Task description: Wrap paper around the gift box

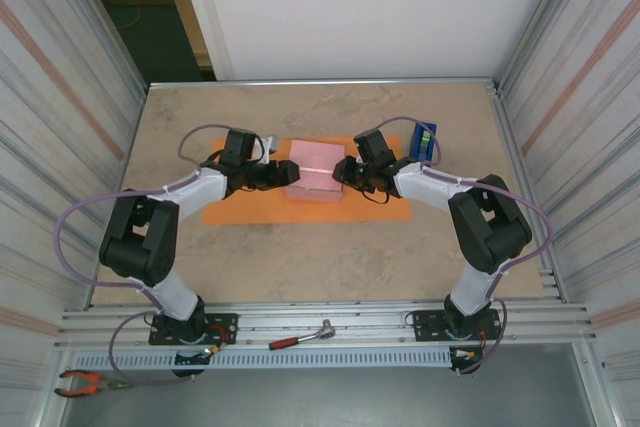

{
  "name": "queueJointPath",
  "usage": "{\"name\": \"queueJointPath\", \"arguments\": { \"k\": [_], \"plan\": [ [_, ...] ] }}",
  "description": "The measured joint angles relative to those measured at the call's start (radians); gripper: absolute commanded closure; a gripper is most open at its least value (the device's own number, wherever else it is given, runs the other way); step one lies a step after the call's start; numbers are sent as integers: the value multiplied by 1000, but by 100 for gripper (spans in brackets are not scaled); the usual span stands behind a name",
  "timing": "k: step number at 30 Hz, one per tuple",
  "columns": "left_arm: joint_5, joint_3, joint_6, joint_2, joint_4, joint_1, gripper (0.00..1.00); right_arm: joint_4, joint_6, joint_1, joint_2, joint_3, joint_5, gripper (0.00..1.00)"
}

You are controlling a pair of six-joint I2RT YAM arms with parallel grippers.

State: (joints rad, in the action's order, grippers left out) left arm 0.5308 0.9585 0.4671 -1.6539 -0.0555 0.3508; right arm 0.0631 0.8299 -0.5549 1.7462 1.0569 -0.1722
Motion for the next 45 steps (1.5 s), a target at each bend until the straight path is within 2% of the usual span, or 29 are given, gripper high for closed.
{"name": "queueJointPath", "arguments": {
  "k": [32,34,37,40,45],
  "plan": [
    [26,-51,0,-20,70,2,40,22,0,20,1,14,-27,67],
    [26,-52,0,-20,76,2,40,22,0,20,2,14,-30,62],
    [28,-52,1,-20,79,5,40,20,-6,19,2,14,-40,41],
    [31,-52,1,-19,79,12,39,20,-5,20,2,14,-48,26],
    [35,-66,8,3,80,10,37,39,-5,33,-34,11,-53,24]
  ]
}}
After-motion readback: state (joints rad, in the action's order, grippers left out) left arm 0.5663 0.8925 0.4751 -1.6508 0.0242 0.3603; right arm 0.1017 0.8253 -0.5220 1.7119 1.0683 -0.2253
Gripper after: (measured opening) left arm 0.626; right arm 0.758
